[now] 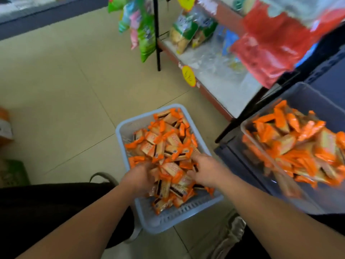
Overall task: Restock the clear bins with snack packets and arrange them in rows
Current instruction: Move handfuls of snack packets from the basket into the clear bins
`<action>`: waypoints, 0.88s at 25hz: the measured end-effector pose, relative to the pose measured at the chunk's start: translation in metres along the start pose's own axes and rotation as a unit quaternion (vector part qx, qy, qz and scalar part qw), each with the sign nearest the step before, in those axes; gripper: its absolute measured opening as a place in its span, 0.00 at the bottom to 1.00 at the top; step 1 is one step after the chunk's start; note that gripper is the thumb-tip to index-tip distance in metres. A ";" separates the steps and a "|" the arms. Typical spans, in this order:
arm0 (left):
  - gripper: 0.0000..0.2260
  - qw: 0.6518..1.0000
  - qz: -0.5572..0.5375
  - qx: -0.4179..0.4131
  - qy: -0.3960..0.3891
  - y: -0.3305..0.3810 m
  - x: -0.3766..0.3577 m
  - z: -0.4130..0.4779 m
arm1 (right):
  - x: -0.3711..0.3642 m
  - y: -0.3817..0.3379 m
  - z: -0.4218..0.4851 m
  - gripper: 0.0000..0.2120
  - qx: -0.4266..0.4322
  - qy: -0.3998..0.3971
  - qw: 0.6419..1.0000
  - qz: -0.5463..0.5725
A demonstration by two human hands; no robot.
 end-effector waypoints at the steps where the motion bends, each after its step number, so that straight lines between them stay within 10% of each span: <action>1: 0.21 1.000 -0.002 0.009 0.018 -0.005 -0.003 0.009 | -0.008 0.007 0.010 0.32 -0.014 0.014 0.999 0.031; 7: 0.25 0.984 -0.055 0.042 0.166 0.009 0.008 0.058 | -0.005 0.023 0.068 0.41 -0.071 0.108 0.986 0.104; 16: 0.62 0.987 -0.076 0.137 0.048 -0.009 0.012 0.111 | -0.026 0.035 0.104 0.57 -0.145 0.070 0.955 0.250; 22: 0.52 0.996 0.009 0.072 0.043 -0.003 0.015 0.110 | -0.027 0.024 0.113 0.61 -0.113 0.090 0.941 0.305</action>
Point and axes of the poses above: each hand's wrist, its own z-axis towards the middle knuckle, its own x-axis out of the back of the hand, y = z × x, the point moved 4 cm from there along z, towards the middle knuckle, and after that the axes turned 10 degrees about x, right-handed, at the moved point
